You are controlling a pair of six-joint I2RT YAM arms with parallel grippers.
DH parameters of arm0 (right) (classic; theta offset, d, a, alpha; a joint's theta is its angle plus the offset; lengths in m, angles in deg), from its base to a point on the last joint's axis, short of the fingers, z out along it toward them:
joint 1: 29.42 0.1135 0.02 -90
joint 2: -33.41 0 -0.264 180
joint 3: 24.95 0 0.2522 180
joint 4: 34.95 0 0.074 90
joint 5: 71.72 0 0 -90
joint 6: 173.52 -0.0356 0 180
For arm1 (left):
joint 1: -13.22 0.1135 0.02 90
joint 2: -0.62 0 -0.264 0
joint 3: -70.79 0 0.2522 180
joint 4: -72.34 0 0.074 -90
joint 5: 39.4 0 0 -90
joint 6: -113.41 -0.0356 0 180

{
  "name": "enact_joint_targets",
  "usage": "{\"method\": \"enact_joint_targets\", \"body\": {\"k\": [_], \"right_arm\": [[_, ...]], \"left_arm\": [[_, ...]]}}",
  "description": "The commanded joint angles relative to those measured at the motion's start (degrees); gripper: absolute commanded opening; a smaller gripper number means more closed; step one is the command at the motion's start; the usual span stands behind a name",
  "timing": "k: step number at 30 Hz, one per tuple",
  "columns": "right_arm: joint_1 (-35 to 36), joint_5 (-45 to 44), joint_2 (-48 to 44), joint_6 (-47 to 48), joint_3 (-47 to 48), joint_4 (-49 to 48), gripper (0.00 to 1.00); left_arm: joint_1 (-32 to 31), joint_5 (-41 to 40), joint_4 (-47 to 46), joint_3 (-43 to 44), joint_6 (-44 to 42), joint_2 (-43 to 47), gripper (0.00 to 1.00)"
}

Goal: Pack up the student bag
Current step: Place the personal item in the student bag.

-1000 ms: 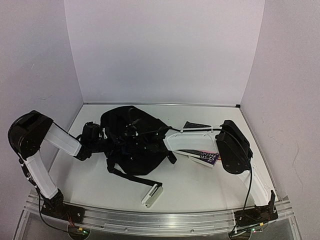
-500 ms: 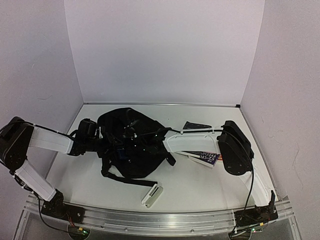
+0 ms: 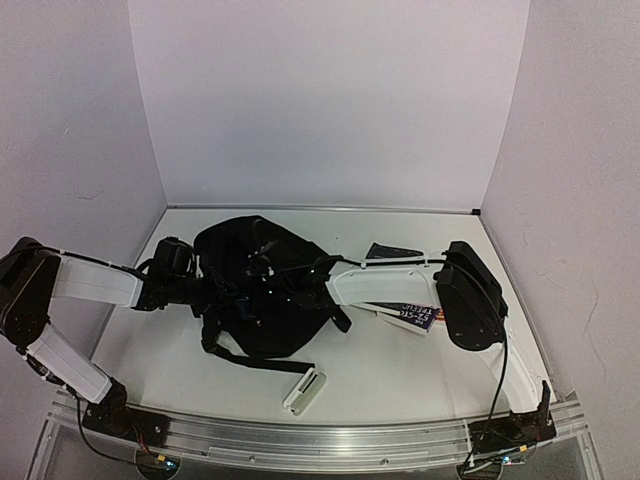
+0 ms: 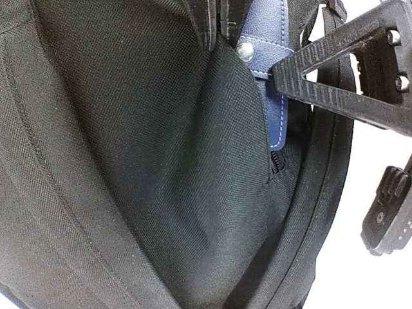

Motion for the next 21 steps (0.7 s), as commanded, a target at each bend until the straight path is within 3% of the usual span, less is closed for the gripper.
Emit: {"method": "enact_joint_targets", "body": {"k": [1, 21], "right_arm": [[0.7, 0.8, -4.1, -0.3, 1.2, -1.5, 0.00], [0.7, 2.3, -3.5, 1.8, 2.3, -1.4, 0.00]], "left_arm": [[-0.3, 1.7, -2.0, -0.6, 0.1, -0.1, 0.16], [-3.1, 3.1, -17.1, 5.0, 3.7, -13.6, 0.05]]}}
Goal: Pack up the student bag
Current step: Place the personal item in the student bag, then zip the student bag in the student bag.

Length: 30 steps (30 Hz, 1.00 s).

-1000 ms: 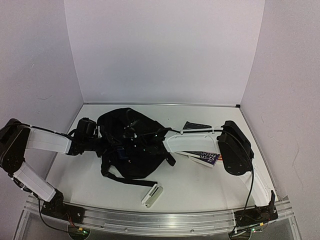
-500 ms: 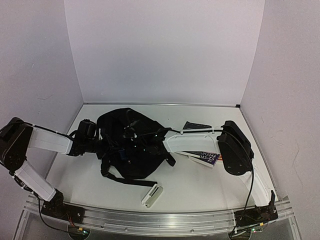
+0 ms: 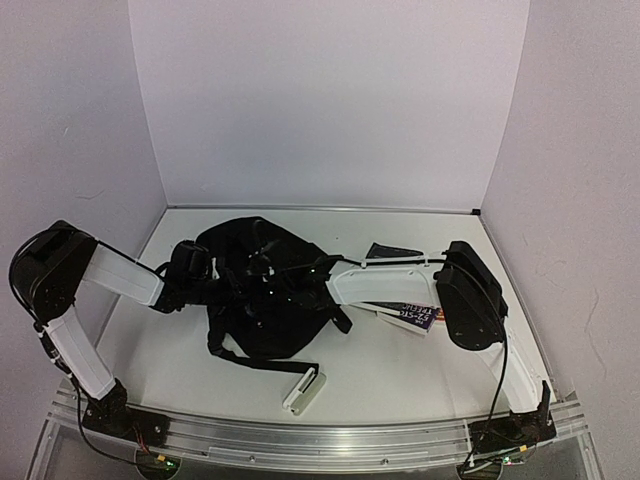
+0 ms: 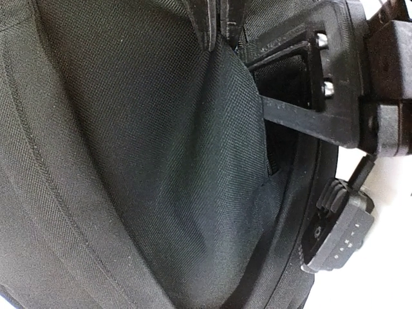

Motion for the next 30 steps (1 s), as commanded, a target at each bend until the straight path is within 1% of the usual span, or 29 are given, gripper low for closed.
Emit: {"method": "enact_joint_targets", "body": {"k": [1, 4, 7, 10, 11, 13, 14, 17, 19, 22, 24, 27, 30], "right_arm": [[0.8, 1.4, -3.5, 1.2, 2.4, -2.2, 0.00], [0.8, 1.4, -3.7, 1.6, 2.3, -2.2, 0.00], [0.7, 0.8, -4.2, 1.7, 2.2, -1.8, 0.00], [0.7, 0.1, -5.3, 2.0, 1.5, -1.3, 0.11], [0.7, -0.2, -6.0, 2.0, 1.1, -1.1, 0.16], [0.7, -0.9, -7.9, 2.4, -0.3, -0.6, 0.30], [0.7, -1.5, -9.0, 2.5, -1.2, -0.3, 0.35], [0.7, -3.7, -13.7, 2.4, -4.9, 0.9, 0.47], [0.7, -4.9, -16.7, 1.9, -8.6, 2.2, 0.58], [0.4, -6.3, -20.7, -0.7, -13.8, 4.2, 0.67], [-0.5, -5.6, -23.2, -3.6, -18.3, 5.1, 0.71], [-1.9, -4.0, -26.2, -7.3, -25.0, 5.2, 0.78], [-3.1, -2.1, -28.1, -10.2, -30.3, 5.0, 0.80]], "left_arm": [[-0.8, 0.6, -6.3, 2.3, 0.5, -2.5, 0.05], [-0.8, 1.8, -9.1, 2.1, 0.6, -3.9, 0.07], [-0.8, 1.6, -9.4, 1.4, -0.1, -2.3, 0.10], [-0.8, 0.4, -5.6, 0.7, -2.7, 1.8, 0.18], [-0.8, 0.0, -3.5, 0.6, -3.8, 3.5, 0.23], [-0.8, -1.2, 1.6, 0.5, -5.9, 7.1, 0.31], [-0.8, -1.6, 4.1, 0.3, -6.7, 8.8, 0.35], [-0.8, -2.6, 10.7, -0.7, -8.4, 13.5, 0.41], [-0.8, -2.9, 14.5, -1.6, -9.3, 16.1, 0.44], [-0.8, -1.8, 16.2, -3.2, -11.0, 19.7, 0.49], [-0.8, -0.4, 17.2, -3.5, -13.1, 21.1, 0.51], [-1.0, 3.2, 18.6, -2.8, -18.7, 22.2, 0.54], [-2.6, 4.8, 21.0, -1.0, -25.7, 24.5, 0.56]]}}
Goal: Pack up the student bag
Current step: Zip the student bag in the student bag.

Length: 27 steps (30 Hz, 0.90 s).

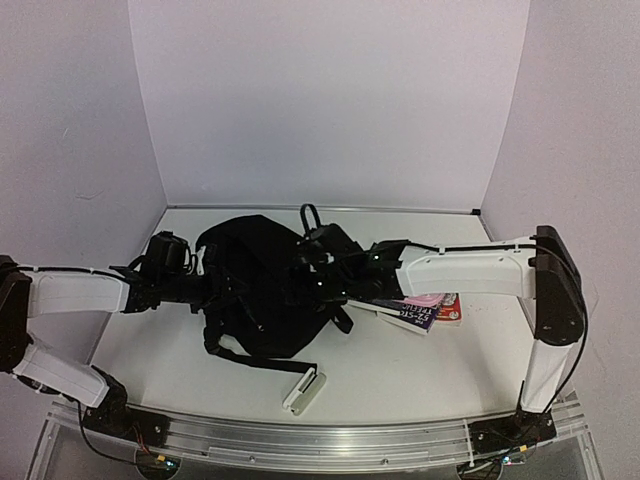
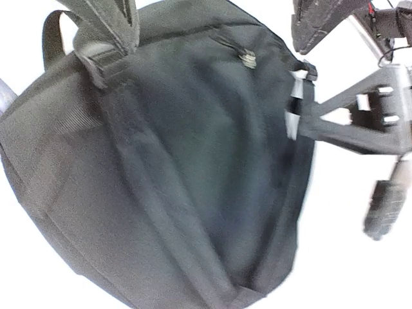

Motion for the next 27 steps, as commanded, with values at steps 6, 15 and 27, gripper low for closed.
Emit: {"method": "enact_joint_targets", "body": {"k": [6, 15, 27], "right_arm": [[-3.8, 5.2, -2.5, -8.9, -11.3, -0.2, 0.77], [-6.1, 9.0, 1.1, -11.0, -13.1, -8.3, 0.62], [-8.2, 8.1, 3.5, -11.3, -12.9, -9.2, 0.22]], "left_arm": [[-6.7, 3.0, 10.9, 6.5, -24.8, 6.8, 0.59], [-16.2, -5.8, 17.3, 14.2, -34.7, -3.4, 0.62], [-22.8, -15.1, 16.8, 18.6, -39.8, -13.0, 0.69]]}}
